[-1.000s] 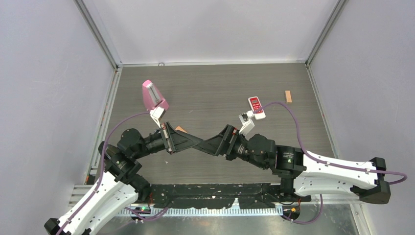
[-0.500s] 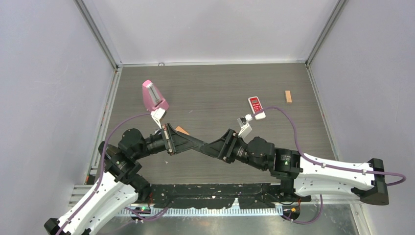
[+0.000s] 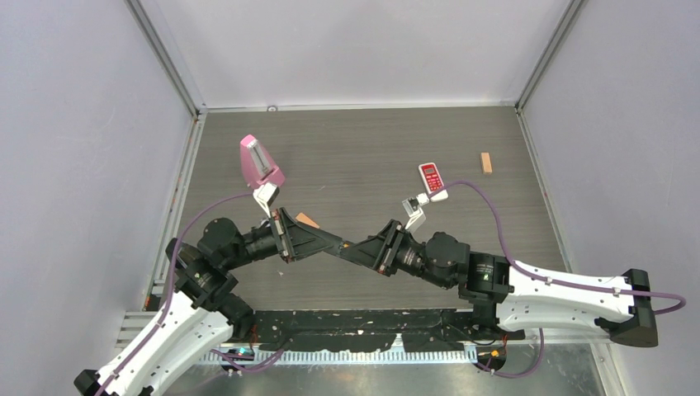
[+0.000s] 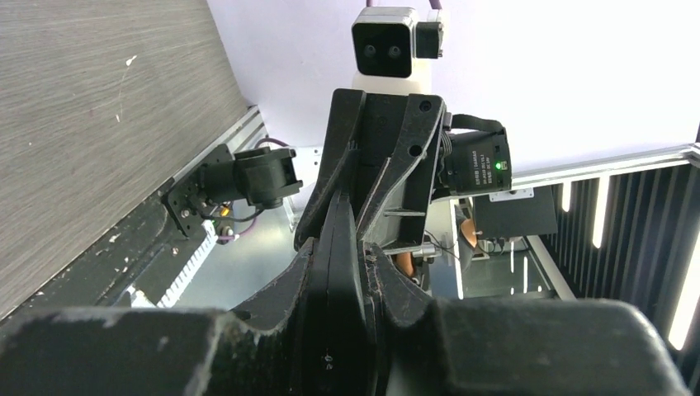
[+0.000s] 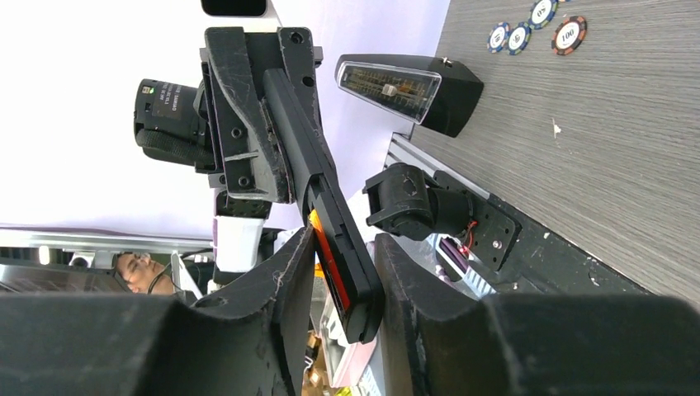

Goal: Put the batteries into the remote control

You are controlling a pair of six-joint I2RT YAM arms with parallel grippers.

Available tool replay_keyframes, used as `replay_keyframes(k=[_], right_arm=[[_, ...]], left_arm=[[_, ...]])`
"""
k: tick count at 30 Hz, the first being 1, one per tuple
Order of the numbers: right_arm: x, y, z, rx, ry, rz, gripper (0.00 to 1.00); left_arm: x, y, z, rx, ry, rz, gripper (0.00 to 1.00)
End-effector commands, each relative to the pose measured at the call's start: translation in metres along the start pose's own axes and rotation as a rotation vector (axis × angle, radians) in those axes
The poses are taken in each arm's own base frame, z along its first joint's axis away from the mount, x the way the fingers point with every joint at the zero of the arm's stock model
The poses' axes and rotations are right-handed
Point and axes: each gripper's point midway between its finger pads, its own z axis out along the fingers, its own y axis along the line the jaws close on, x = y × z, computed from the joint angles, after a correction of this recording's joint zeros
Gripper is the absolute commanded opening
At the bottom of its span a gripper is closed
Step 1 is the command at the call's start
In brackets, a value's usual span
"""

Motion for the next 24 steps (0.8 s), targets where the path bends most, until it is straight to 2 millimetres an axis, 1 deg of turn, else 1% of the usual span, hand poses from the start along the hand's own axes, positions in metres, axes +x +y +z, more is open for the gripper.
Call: replay_keyframes(k=[1, 3, 5, 6, 7, 8, 10, 12, 15, 19, 20, 21, 22, 23, 24], right_arm=[[-0.004, -0.007, -0.002, 0.016, -0.019, -0.033, 0.31], [-0.004, -0.005, -0.002, 0.012, -0.018, -0.036, 0.33], [-0.006, -0.001, -0.004, 0.001, -0.022, -0.038, 0.49], [-0.008, 0.002, -0.005, -0.007, -0.026, -0.041, 0.62], [-0.01, 0.005, -0.006, -0.014, -0.03, -0.044, 0.69], [-0.011, 0.008, -0.008, -0.024, -0.035, -0.05, 0.78], [-0.016, 0.014, -0.012, -0.044, -0.048, -0.061, 0.85], [-0.019, 0.018, -0.016, -0.058, -0.057, -0.072, 0.87], [-0.022, 0.02, -0.022, -0.072, -0.069, -0.075, 0.87], [-0.024, 0.017, -0.03, -0.073, -0.074, -0.069, 0.86], [-0.026, 0.011, -0.031, -0.048, -0.081, -0.079, 0.86], [-0.032, 0.01, -0.035, -0.037, -0.102, -0.091, 0.85], [-0.033, 0.002, -0.039, 0.005, -0.103, -0.112, 0.85], [-0.039, -0.008, -0.044, 0.051, -0.124, -0.151, 0.85], [-0.045, -0.007, -0.048, 0.06, -0.142, -0.172, 0.85]], left_arm=[[-0.007, -0.036, -0.006, 0.103, -0.036, 0.035, 0.0], [-0.007, -0.036, -0.005, 0.102, -0.035, 0.035, 0.0], [-0.007, -0.034, -0.005, 0.096, -0.035, 0.037, 0.0], [-0.007, -0.032, -0.005, 0.09, -0.035, 0.035, 0.0], [-0.007, -0.031, -0.005, 0.087, -0.037, 0.038, 0.0], [-0.007, -0.029, -0.004, 0.084, -0.036, 0.038, 0.0], [-0.007, -0.026, -0.004, 0.079, -0.037, 0.037, 0.0], [-0.006, -0.025, -0.005, 0.079, -0.034, 0.039, 0.0], [-0.005, -0.025, -0.006, 0.082, -0.033, 0.044, 0.0], [-0.004, -0.024, -0.008, 0.079, -0.035, 0.054, 0.0], [-0.003, -0.022, -0.008, 0.075, -0.037, 0.059, 0.0], [-0.003, -0.02, -0.009, 0.068, -0.039, 0.067, 0.0], [-0.002, -0.015, -0.01, 0.047, -0.041, 0.071, 0.0], [-0.002, -0.009, -0.011, 0.025, -0.047, 0.081, 0.0], [-0.001, -0.003, -0.013, 0.004, -0.052, 0.097, 0.0]])
